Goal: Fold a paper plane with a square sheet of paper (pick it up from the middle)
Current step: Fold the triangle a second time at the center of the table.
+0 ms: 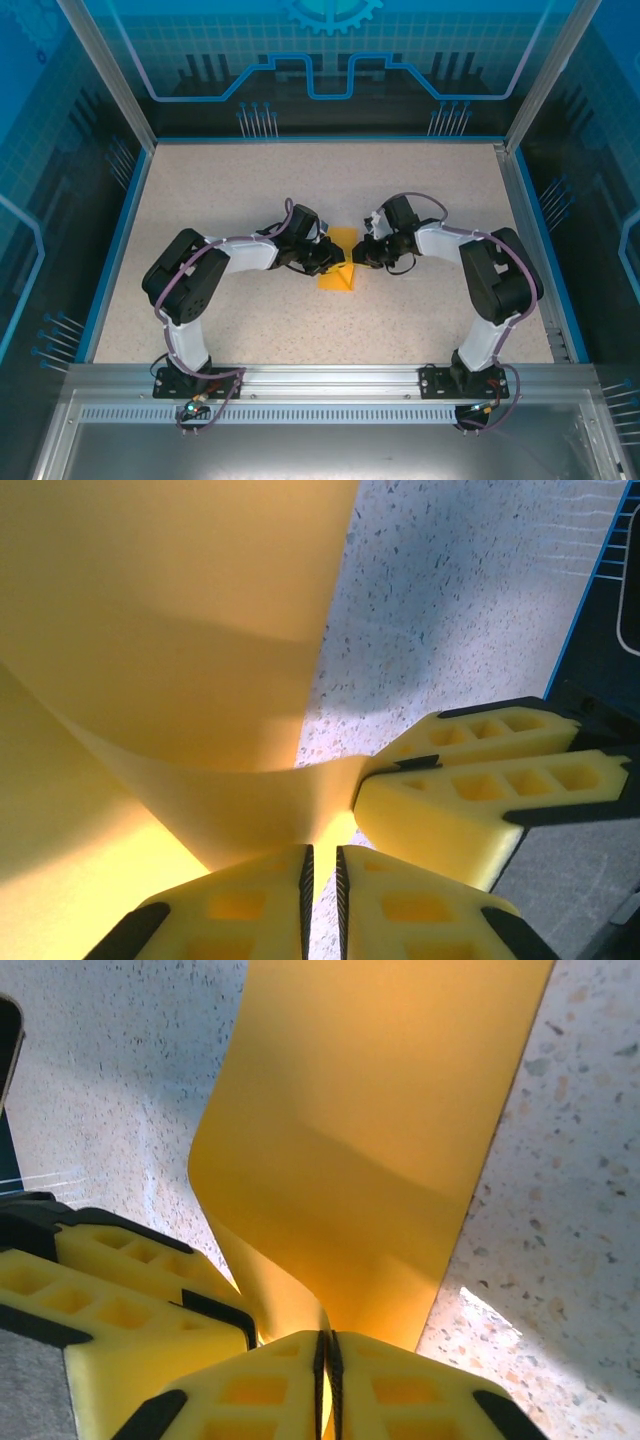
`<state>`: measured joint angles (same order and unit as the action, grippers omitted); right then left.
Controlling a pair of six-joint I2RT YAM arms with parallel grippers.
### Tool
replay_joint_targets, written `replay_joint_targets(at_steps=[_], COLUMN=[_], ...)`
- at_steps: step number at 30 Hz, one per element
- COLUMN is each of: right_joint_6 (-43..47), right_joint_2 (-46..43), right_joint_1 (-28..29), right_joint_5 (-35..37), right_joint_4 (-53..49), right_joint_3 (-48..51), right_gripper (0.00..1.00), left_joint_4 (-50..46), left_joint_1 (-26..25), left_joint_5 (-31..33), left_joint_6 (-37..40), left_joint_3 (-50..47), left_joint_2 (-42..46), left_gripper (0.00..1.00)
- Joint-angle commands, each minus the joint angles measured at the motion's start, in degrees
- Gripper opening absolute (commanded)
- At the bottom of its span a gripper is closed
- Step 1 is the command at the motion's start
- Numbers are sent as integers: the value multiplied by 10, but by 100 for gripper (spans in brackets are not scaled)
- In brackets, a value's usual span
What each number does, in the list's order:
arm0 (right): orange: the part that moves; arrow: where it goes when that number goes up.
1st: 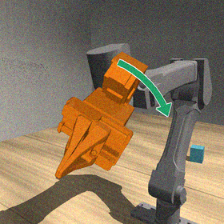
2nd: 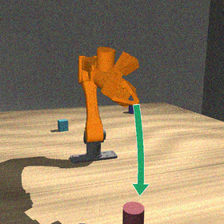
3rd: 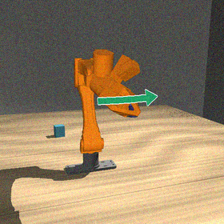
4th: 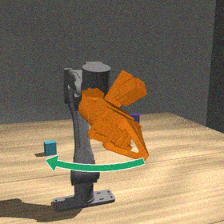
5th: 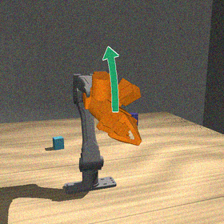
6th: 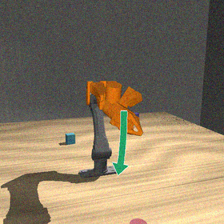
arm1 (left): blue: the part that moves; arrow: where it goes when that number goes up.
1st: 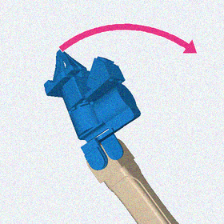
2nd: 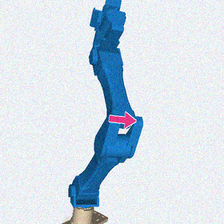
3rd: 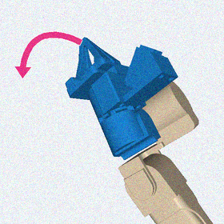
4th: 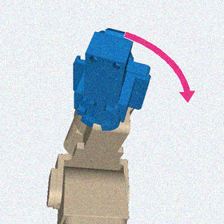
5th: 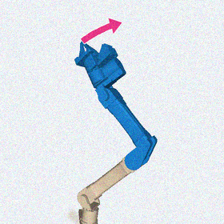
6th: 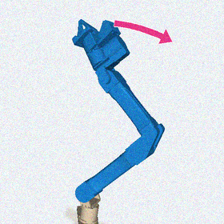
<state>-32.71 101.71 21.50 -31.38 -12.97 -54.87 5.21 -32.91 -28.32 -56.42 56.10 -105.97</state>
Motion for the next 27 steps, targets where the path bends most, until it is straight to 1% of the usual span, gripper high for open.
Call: replay_joint_targets(at_steps=[1, 7, 27], right_joint_6=[10, 27, 42], right_joint_2=[15, 30, 68], right_joint_1=[6, 6, 6], right_joint_5=[12, 29, 41], right_joint_4=[-7, -25, -36], right_joint_3=[-18, -33, -60], right_gripper=[10, 10, 10], left_joint_4=[-15, -17, -13], left_joint_1=[-3, -3, -2], left_joint_5=[3, -5, -16], left_joint_6=[22, 23, 19], left_joint_3=[5, 18, 20], left_joint_2=[-10, -27, -49], left_gripper=[17, 17, 18])
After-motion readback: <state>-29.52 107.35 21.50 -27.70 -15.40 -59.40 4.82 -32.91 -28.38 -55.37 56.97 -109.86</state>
